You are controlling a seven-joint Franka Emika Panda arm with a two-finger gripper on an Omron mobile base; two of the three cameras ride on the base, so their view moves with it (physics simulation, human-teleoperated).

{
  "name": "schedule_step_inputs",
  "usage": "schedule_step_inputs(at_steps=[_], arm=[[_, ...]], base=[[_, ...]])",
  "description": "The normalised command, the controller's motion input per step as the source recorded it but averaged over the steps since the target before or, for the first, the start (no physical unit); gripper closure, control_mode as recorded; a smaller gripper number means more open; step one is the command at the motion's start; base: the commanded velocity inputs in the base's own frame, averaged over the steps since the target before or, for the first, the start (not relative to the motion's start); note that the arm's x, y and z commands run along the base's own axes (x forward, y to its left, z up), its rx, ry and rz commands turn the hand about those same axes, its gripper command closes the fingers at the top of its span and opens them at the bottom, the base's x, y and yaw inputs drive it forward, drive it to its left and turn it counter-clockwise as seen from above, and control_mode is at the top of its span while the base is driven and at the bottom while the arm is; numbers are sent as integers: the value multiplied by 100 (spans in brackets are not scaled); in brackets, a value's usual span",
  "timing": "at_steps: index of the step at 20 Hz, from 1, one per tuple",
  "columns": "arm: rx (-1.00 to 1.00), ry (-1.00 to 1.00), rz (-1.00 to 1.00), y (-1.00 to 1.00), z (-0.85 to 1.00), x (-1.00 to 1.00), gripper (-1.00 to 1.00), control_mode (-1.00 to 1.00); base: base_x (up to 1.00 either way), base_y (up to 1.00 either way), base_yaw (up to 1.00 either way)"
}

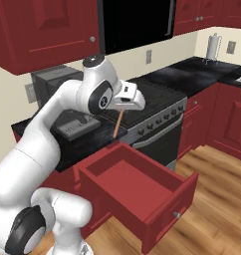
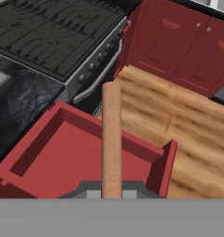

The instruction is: Take a straw from the drawer in front and place it inside the glass cup on the dining counter.

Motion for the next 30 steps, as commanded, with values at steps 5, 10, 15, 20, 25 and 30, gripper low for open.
schedule_step_inputs(at_steps=[5, 10, 15, 20, 25, 30], arm=[[10, 7, -11, 19, 0, -1, 100, -100], [11, 10, -2, 6, -2, 0, 100, -100], [2, 5, 0, 0, 0, -2, 100, -100], [0, 0, 0, 0, 0, -10, 100, 100], [0, 0, 0, 0, 0, 0, 100, 100], [0, 0, 0, 0, 0, 0, 100, 100]], base=[[0, 0, 0], [0, 0, 0], [0, 0, 0], [-80, 0, -5], [-100, 5, -8], [-77, 0, -41]])
